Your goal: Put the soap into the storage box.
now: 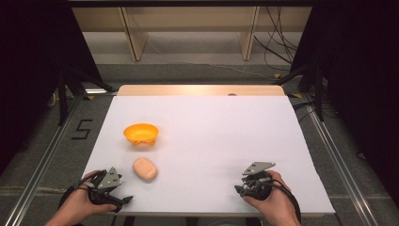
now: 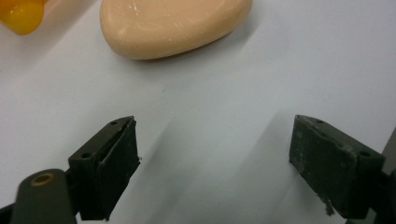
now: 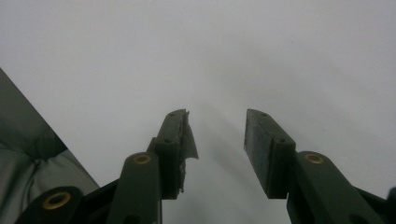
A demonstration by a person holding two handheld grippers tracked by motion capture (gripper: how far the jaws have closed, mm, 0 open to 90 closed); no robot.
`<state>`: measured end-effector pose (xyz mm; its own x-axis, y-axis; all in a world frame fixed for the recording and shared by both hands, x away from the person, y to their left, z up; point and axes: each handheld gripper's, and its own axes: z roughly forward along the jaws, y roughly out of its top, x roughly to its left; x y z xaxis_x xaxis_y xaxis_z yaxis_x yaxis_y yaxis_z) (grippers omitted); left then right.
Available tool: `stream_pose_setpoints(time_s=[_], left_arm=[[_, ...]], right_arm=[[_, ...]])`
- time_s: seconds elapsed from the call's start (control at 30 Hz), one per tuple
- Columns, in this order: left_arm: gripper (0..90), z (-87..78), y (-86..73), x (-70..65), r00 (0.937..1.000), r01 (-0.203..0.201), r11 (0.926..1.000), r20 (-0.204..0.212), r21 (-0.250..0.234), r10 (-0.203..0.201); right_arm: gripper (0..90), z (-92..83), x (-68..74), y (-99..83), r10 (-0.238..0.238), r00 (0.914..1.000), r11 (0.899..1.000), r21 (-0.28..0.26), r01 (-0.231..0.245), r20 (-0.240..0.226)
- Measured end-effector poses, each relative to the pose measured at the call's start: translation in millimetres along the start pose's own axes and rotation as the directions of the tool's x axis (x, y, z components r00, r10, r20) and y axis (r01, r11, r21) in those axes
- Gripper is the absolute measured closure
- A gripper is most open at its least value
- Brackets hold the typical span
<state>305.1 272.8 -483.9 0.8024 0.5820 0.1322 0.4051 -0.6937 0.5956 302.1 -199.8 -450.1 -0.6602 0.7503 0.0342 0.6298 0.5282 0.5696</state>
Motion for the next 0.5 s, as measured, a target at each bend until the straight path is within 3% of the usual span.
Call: stream_pose_setpoints(time_s=[0.03,0.1,0.13,0.17,0.2,0.3,0.4,0.47,0.5], left_arm=[[15.2,-0.2,0.2,0.8,0.9999,-0.010,0.9999,-0.008,-0.007,0.010],[15.2,-1.2,2.5,2.1,0.9996,-0.021,0.9996,-0.017,-0.018,0.021],[15.2,-3.0,4.4,3.9,0.9990,-0.043,0.9988,-0.016,-0.024,0.043],[15.1,-4.8,6.3,5.5,0.9982,-0.060,0.9978,-0.009,-0.030,0.060],[15.1,-5.6,7.3,4.7,0.9988,-0.048,0.9981,0.003,-0.038,0.049],[15.2,-6.5,13.3,7.4,0.9960,-0.080,0.9960,0.038,-0.040,0.081],[15.1,-6.5,19.4,11.5,0.9893,-0.130,0.9908,0.061,-0.038,0.132],[15.1,-6.9,25.4,15.9,0.9781,-0.185,0.9825,0.102,0.022,0.182],[15.0,-6.9,25.4,15.9,0.9781,-0.185,0.9825,0.102,0.022,0.182]], right_arm=[[58.5,-0.9,-1.5,-0.4,-0.030,0.9995,1.000,0.007,0.030,0.014],[57.1,-2.4,-0.2,-1.0,-0.011,0.9999,1.000,0.009,0.011,0.004],[56.2,-2.5,-0.7,-1.5,-0.029,0.9996,1.000,-0.011,0.029,0.006],[55.7,-4.0,0.7,-1.3,-0.012,0.9999,1.000,-0.006,0.012,0.003],[55.4,-2.6,0.5,-1.9,-0.023,0.9996,0.999,-0.029,0.024,0.016],[54.5,-5.0,-1.1,-1.2,-0.033,0.9994,0.999,-0.024,0.033,0.014],[53.9,-4.1,-0.2,-1.0,-0.032,0.9993,0.999,-0.036,0.033,0.016],[53.6,-4.2,-0.1,-1.0,-0.026,0.9995,0.999,-0.036,0.027,0.018],[53.6,-4.3,-0.4,-1.1,-0.023,0.9996,0.999,-0.031,0.023,0.016]])
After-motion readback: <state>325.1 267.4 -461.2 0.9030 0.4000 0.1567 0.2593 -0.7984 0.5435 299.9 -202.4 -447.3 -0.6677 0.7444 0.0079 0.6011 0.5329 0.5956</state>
